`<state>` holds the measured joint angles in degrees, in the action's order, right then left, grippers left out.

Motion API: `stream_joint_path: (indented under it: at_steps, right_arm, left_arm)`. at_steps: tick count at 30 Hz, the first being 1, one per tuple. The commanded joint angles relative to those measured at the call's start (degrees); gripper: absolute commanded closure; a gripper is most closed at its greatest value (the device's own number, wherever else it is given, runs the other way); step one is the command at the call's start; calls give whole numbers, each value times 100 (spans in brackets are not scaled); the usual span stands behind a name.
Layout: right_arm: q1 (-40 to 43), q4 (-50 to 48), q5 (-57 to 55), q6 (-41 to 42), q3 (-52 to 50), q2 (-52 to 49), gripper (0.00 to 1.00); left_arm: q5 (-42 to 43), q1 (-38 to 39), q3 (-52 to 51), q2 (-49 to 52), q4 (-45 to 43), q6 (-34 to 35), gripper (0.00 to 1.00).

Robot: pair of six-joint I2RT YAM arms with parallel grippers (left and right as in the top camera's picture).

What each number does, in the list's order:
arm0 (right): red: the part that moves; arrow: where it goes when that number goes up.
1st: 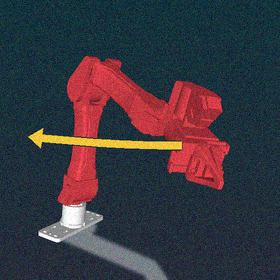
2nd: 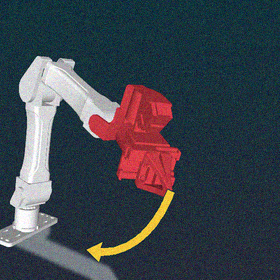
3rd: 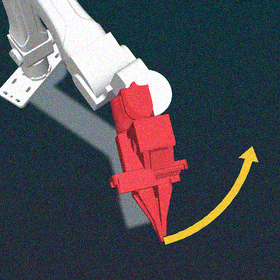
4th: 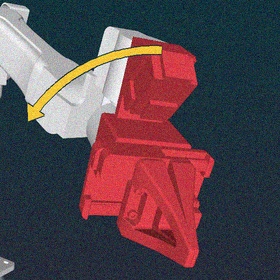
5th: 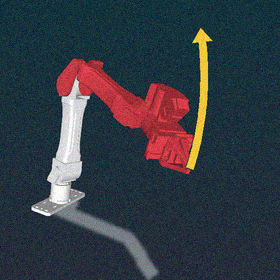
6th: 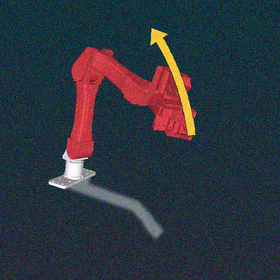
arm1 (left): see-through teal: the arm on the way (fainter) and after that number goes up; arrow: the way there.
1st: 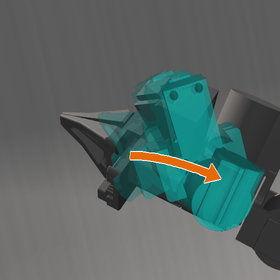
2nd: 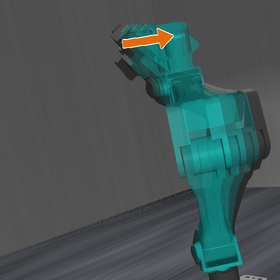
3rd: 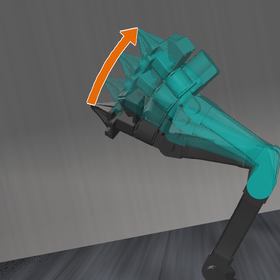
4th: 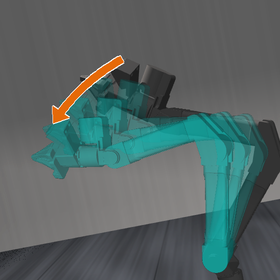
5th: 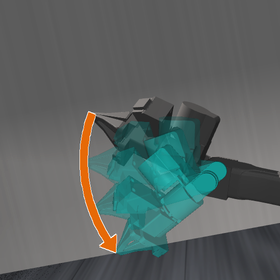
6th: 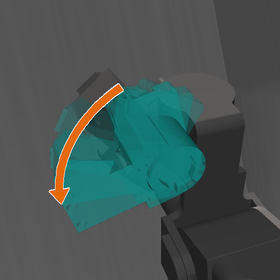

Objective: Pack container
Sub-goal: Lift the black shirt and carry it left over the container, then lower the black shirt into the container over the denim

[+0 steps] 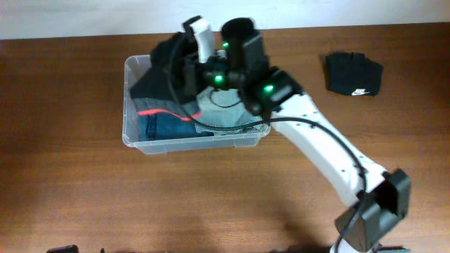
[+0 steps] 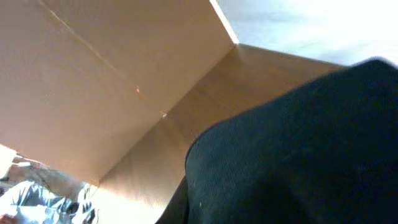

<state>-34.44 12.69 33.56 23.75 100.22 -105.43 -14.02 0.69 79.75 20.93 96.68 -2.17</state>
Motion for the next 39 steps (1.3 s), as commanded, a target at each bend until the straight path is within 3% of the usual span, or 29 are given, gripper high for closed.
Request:
stream_joint_path:
  at_steps: [1,16,25,26,27,31,35,39]
  right_arm:
    - [-138,-428,-385,341,72,-188,96]
    - [-160,-909,-68,1145,72,-1567,96]
    - [-157,-905,223,1386,72,-1742,96]
    - [-151,-901,232,1386,72,-1742,94]
    - [-136,-898,240,1381,72,-1742,85]
    - [39,-894,219,1377,72,-1742,75]
    - [354,-822,179,1357,72,-1740,72]
    - [686,-682,181,1169,72,-1729,53]
  left_arm:
    - [-98,28,-11,-11,-2,-4,1]
    - [-98,28,-11,-11,-2,-4,0]
    - [-98,28,-11,-11,-2,-4,0]
    - [-98,28,-11,-11,-2,-4,0]
    - [-98,28,-11,-11,-2,-4,1]
    - [-98,28,-11,-11,-2,-4,1]
    - [-98,28,-11,-11,-2,-4,1]
    - [-98,28,-11,-11,-2,-4,1]
